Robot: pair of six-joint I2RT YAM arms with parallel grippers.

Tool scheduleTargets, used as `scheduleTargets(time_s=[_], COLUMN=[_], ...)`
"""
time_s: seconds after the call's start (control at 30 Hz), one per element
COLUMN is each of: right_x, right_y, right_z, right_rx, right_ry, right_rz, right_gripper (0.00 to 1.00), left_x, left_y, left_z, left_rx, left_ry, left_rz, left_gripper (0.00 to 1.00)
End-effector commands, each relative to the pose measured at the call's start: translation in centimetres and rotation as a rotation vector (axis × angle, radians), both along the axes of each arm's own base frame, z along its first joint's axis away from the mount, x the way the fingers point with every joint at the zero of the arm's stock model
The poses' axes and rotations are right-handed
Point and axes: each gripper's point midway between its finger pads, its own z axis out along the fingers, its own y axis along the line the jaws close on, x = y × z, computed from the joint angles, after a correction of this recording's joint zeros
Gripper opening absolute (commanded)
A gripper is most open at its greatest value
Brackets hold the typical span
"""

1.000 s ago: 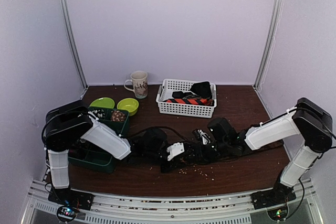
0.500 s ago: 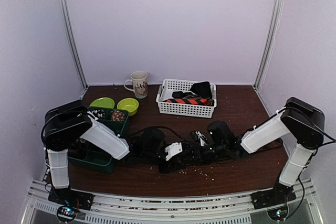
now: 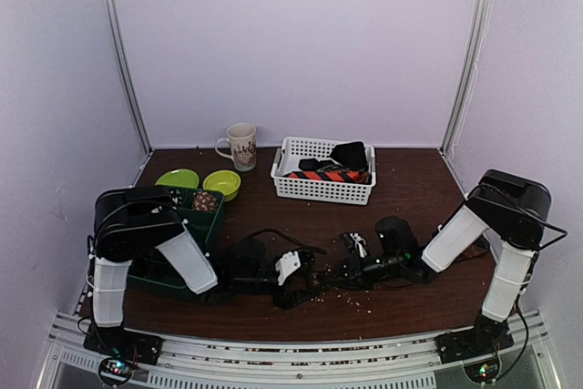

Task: Roll the ties
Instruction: Roll the tie at the center of the board.

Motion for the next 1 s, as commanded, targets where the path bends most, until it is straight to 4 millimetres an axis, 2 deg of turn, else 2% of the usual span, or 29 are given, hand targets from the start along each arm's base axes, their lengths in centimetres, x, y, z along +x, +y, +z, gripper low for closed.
scheduleTargets(time_s=[0.0, 0.1, 0.23, 0.33, 0.37, 0.47, 0.57, 0.63, 0.8, 0.97], right_x=[-1.4, -1.1, -0.7, -0.1, 0.3, 1.2, 1.2, 0.8, 0.4, 0.3], right_y=[-3.3, -3.1, -2.7, -2.5, -2.5, -2.6, -1.6, -0.6, 1.1, 1.2], right_z=[-5.1, -4.8, -3.8, -2.3, -1.0, 1.7, 3.8, 4.3, 3.2, 1.1], right_rx=[-0.178, -0.182, -0.203, -0.212, -0.21, -0.223, -0.211, -0.196, -0.196, -0.27], right_ry=[0.13, 0.119, 0.076, 0.019, -0.023, -0.118, -0.16, -0.154, -0.109, -0.087], right_rz=[-0.061, -0.064, -0.046, -0.036, -0.04, -0.053, -0.027, 0.001, 0.046, 0.067], right_gripper=[0.0, 0.0, 0.01, 0.18, 0.25, 0.4, 0.47, 0.48, 0.46, 0.42], left_x=[0.2, 0.3, 0.6, 0.5, 0.3, 0.2, 0.4, 0.3, 0.4, 0.4], left_y=[-0.9, -1.2, -0.9, -0.2, 0.3, 1.2, 1.7, 1.8, 1.9, 1.6], left_z=[-0.6, -0.7, -1.2, -1.3, -2.1, -2.7, -3.6, -3.8, -3.9, -3.7], left_rx=[-0.04, -0.056, 0.004, 0.08, 0.14, 0.245, 0.348, 0.375, 0.394, 0.39], left_ry=[-0.021, -0.022, -0.025, -0.025, -0.009, 0.017, 0.051, 0.07, 0.087, 0.091], left_rz=[0.035, 0.044, 0.057, 0.059, 0.057, 0.061, 0.072, 0.076, 0.083, 0.078], left_gripper=[0.7, 0.59, 0.34, 0.27, 0.25, 0.24, 0.24, 0.24, 0.24, 0.24])
